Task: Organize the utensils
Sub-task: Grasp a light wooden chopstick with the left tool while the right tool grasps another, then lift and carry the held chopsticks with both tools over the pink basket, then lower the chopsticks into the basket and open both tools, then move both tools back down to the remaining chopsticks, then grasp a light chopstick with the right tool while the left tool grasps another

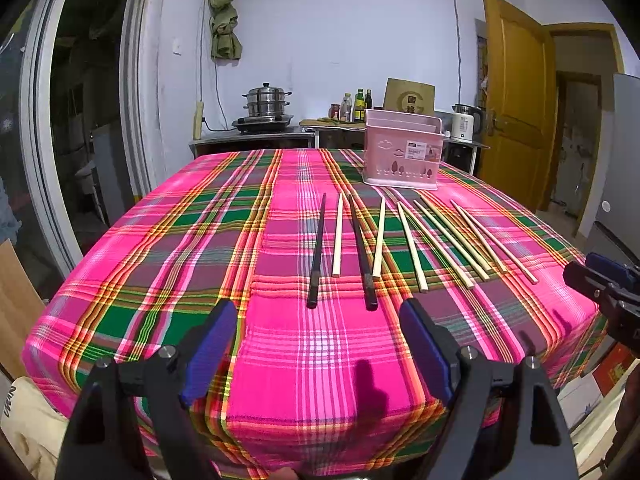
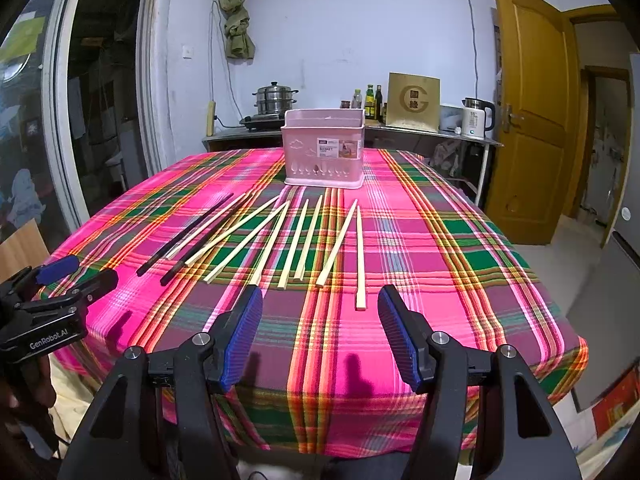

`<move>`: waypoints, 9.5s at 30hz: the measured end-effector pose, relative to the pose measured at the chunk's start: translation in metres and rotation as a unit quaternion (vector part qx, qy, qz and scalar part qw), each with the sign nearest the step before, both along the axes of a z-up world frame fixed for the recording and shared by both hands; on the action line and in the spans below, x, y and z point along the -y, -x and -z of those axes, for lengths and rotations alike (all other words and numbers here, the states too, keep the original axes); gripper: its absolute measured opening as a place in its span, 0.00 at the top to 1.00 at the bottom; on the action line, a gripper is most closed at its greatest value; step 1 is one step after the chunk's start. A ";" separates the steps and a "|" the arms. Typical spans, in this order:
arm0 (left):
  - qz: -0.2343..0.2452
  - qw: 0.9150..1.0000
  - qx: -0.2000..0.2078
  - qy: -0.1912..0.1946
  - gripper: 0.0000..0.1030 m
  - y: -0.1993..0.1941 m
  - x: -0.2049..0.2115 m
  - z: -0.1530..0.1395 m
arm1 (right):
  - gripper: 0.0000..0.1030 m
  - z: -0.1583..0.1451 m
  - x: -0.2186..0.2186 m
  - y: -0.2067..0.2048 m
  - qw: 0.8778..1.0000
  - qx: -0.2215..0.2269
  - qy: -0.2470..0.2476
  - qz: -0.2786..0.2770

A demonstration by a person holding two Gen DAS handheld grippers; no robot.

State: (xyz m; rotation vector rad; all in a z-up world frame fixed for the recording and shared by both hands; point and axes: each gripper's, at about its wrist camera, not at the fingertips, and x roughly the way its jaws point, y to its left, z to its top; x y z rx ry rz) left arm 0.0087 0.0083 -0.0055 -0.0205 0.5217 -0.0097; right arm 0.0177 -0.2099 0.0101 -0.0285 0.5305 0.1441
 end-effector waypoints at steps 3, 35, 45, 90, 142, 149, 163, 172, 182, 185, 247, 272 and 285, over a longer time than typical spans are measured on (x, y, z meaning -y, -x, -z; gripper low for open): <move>0.000 1.000 0.000 -0.001 0.17 0.000 0.000 0.000 | 0.41 0.002 -0.001 -0.002 1.000 -0.002 0.000 -0.001; 0.142 0.982 -0.125 -0.012 0.44 -0.179 0.045 -0.028 | 0.68 -0.008 0.014 -0.160 0.994 -0.103 -0.007 -0.025; 0.155 0.970 -0.186 -0.031 0.59 -0.227 0.062 -0.004 | 0.77 0.016 0.027 -0.211 0.985 -0.168 0.003 -0.022; 0.205 0.949 -0.232 -0.053 0.93 -0.276 0.094 -0.017 | 0.95 0.010 0.035 -0.255 0.977 -0.208 -0.017 -0.045; 0.189 0.980 -0.054 0.022 0.94 -0.303 0.065 -0.227 | 0.95 -0.189 0.014 -0.281 0.994 -0.005 -0.056 -0.090; 0.183 0.982 -0.038 0.023 0.94 -0.329 0.066 -0.245 | 0.95 -0.203 0.004 -0.314 0.993 0.009 -0.065 -0.096; 0.180 0.981 -0.062 0.031 0.94 -0.371 0.061 -0.202 | 0.95 -0.163 -0.015 -0.369 0.992 -0.018 -0.078 -0.100; 0.181 0.978 -0.095 0.038 0.94 -0.382 0.063 -0.163 | 0.95 -0.120 -0.016 -0.385 0.990 -0.064 -0.075 -0.097; 0.177 0.978 -0.109 0.038 0.93 -0.381 0.063 -0.145 | 0.95 -0.105 -0.015 -0.392 0.989 -0.085 -0.071 -0.094; 0.179 0.976 -0.113 0.042 0.91 -0.379 0.063 -0.143 | 0.95 -0.103 -0.012 -0.391 0.989 -0.089 -0.073 -0.093; 0.148 0.977 -0.152 0.027 0.79 -0.209 0.008 -0.015 | 0.81 0.003 0.034 -0.197 0.988 -0.138 -0.062 -0.034; 0.134 0.968 -0.211 -0.013 0.79 -0.275 0.028 0.008 | 0.81 0.033 0.021 -0.263 0.980 -0.197 -0.026 -0.006; 0.130 0.966 -0.223 -0.009 0.79 -0.279 0.030 0.011 | 0.87 0.033 0.013 -0.270 0.979 -0.206 0.003 0.006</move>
